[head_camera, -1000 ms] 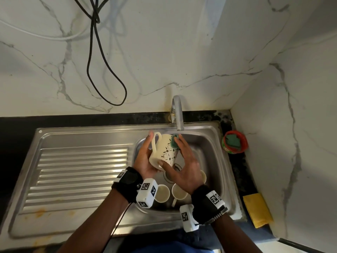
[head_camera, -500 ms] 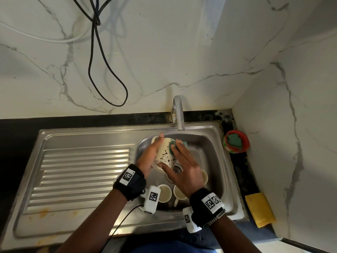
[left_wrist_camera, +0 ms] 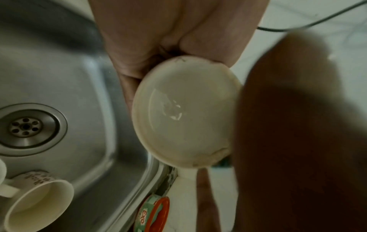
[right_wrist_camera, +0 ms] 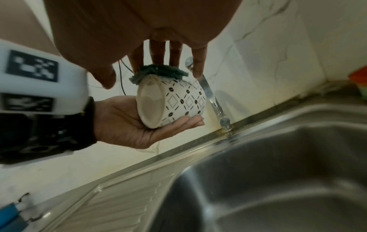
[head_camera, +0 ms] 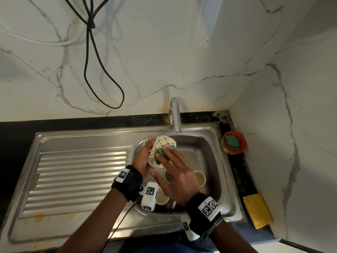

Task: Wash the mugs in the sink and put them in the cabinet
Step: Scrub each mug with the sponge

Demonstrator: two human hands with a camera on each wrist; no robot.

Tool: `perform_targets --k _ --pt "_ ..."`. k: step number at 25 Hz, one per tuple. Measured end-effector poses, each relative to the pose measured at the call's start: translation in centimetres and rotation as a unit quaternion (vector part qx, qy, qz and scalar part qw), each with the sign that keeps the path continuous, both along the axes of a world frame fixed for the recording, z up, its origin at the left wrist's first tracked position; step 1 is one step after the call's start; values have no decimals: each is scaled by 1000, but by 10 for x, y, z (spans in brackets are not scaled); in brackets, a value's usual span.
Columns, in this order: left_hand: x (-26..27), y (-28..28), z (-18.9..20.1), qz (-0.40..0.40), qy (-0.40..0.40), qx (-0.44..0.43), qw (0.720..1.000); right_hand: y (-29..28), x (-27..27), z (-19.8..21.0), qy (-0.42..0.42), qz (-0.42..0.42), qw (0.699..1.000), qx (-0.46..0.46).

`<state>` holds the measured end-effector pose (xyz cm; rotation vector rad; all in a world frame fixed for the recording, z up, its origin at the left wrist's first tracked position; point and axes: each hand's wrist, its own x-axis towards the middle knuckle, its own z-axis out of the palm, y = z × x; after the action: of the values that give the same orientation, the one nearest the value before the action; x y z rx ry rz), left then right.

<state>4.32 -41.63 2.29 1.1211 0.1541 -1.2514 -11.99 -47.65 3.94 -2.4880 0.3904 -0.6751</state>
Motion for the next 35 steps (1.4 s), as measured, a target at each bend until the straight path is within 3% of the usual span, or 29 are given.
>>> perform_targets --k 2,5,10,14,18,21,24,28,31,35 --pt "-7 -3 -3 -18 14 -6 1000 -12 10 4 29 -16 999 -2" --pt "-11 -5 1 26 39 -8 999 -19 9 9 63 -119 987 90" --pt "-8 1 0 2 46 9 999 0 5 3 70 -31 997 -3" --pt "-9 1 1 12 65 9 998 -13 13 -5 19 -67 994 86" --pt "-6 3 1 17 58 25 998 -9 -2 -13 -31 47 998 -2" --pt "-7 0 -3 13 33 44 998 -29 9 -6 -30 25 998 51" --pt "-8 -2 0 4 57 48 997 -15 2 1 -20 -6 992 122" --pt "-13 5 -3 -7 70 25 997 -18 6 13 62 -57 960 267" --pt "-16 7 2 30 134 -29 990 -18 1 11 32 -75 971 223" --pt "-13 10 7 19 173 -71 982 -10 0 12 7 8 989 147"
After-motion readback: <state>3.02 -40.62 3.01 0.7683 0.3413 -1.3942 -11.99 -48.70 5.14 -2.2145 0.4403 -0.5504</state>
